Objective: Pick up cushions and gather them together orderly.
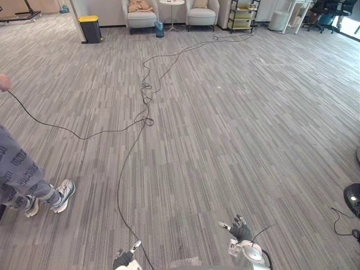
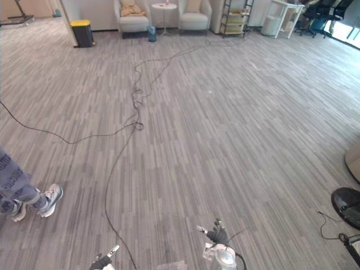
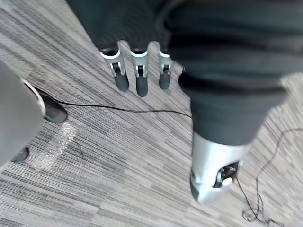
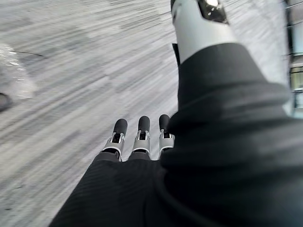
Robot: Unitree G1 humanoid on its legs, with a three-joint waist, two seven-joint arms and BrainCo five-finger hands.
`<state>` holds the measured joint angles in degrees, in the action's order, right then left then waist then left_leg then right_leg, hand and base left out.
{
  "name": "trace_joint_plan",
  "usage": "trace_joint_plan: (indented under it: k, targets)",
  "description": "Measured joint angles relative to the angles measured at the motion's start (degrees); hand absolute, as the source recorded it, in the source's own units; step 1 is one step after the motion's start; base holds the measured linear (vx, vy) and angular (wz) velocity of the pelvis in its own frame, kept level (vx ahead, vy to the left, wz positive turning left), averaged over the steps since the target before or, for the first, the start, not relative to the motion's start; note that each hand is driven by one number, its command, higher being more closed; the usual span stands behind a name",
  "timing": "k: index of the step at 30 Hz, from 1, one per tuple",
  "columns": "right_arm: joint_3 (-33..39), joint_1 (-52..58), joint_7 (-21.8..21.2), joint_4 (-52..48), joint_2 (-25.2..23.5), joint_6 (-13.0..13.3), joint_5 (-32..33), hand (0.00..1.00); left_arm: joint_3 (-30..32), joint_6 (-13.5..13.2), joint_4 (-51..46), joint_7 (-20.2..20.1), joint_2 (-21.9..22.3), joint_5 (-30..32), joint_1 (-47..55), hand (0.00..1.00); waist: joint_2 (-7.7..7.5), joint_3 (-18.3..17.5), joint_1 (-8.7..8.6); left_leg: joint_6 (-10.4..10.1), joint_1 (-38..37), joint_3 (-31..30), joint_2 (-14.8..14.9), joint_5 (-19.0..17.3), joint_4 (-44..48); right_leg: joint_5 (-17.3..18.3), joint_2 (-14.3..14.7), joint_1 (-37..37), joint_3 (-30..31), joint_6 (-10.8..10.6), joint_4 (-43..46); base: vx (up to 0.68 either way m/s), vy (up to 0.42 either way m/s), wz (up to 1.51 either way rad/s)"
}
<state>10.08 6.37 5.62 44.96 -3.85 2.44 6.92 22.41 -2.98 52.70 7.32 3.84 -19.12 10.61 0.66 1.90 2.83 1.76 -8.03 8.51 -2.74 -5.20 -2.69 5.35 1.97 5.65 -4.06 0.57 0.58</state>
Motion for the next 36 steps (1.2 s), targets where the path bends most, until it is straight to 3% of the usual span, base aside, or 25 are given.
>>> trace_joint_plan:
  k: [7, 17, 23, 36]
  targets:
    - [5.8, -0.9, 0.0, 6.5, -0.2, -1.1, 0.5, 0.0, 1.6, 0.4, 1.9, -0.6, 0.1, 1.7, -1.0, 0.0, 0.4, 0.2, 0.16, 0.1, 0.1, -0.5, -0.1, 0.1, -0.5, 0.0, 0.0, 0.1, -0.7, -0.1, -0.3, 0.0, -0.001, 0.03]
    - [14.2, -3.0, 0.0, 10.8, -0.6, -1.7, 1.3, 0.0, 1.2, 0.9, 2.6, -1.5, -0.7, 6.9, -2.0, 0.0, -0.46, 0.8, 0.39, 0.3, 0.0, -4.4, -0.8, 1.9, -3.1, 0.5, -0.6, 0.4, -4.6, -0.8, -0.9, 0.02, 0.002, 0.22]
    - [15.9, -3.6, 0.0, 11.4, -0.6, -1.6, 4.4, 0.0, 0.0, 0.9, 3.1, -2.1, -1.2, 8.3, -2.1, 0.0, -0.68, 1.3, 0.3, 0.3, 0.0, -4.5, -1.2, 1.9, -3.2, 0.5, -0.9, 0.4, -4.6, -0.8, -0.9, 0.0, 0.0, 0.0]
    - [16.7, -4.2, 0.1, 12.5, -0.4, -1.4, 4.5, 0.0, -3.2, 0.9, 4.2, -2.5, -2.7, 8.3, -3.0, 0.0, -0.93, 2.0, 0.04, 1.4, 1.2, -6.2, -1.9, 2.6, -3.6, 0.6, -1.3, -0.1, -5.6, -0.8, -1.5, -0.03, 0.005, 0.06]
